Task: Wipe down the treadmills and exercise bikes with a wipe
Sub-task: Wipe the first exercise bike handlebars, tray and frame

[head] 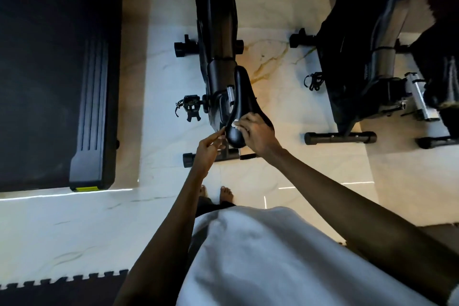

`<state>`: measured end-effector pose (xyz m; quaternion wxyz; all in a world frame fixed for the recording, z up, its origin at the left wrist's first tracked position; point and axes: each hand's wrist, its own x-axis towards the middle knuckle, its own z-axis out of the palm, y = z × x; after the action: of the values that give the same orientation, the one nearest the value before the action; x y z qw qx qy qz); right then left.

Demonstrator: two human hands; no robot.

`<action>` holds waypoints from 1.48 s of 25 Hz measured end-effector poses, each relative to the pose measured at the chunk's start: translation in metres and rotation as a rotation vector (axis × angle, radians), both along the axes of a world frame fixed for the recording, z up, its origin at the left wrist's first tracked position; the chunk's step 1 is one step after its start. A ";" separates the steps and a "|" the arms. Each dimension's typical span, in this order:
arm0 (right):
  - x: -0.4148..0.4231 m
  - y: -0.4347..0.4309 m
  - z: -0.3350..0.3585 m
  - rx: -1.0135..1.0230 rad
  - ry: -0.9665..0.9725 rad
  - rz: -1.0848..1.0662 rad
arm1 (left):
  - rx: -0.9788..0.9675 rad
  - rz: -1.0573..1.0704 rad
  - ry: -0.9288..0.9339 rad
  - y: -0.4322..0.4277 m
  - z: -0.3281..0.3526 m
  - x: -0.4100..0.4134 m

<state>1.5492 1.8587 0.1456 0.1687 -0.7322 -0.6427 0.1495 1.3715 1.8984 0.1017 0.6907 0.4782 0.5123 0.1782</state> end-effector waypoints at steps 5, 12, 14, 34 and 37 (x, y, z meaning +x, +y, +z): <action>-0.013 -0.032 -0.010 0.057 -0.026 0.096 | 0.020 -0.040 0.034 0.014 -0.006 -0.003; 0.013 -0.030 0.001 0.073 0.029 -0.177 | 0.293 -0.181 0.173 -0.001 0.021 0.016; 0.023 -0.011 0.005 0.020 0.078 -0.232 | 0.292 -0.140 0.178 -0.009 0.018 0.018; 0.093 -0.050 -0.023 0.084 0.407 -0.005 | 0.231 0.175 0.552 -0.053 0.037 0.075; 0.100 -0.077 -0.025 0.106 0.459 0.069 | 0.222 0.213 0.571 -0.059 0.036 0.078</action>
<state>1.6493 1.7814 0.1202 0.3434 -0.6467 -0.6192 0.2837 1.4498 1.8390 0.1372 0.4402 0.5249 0.7100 0.1629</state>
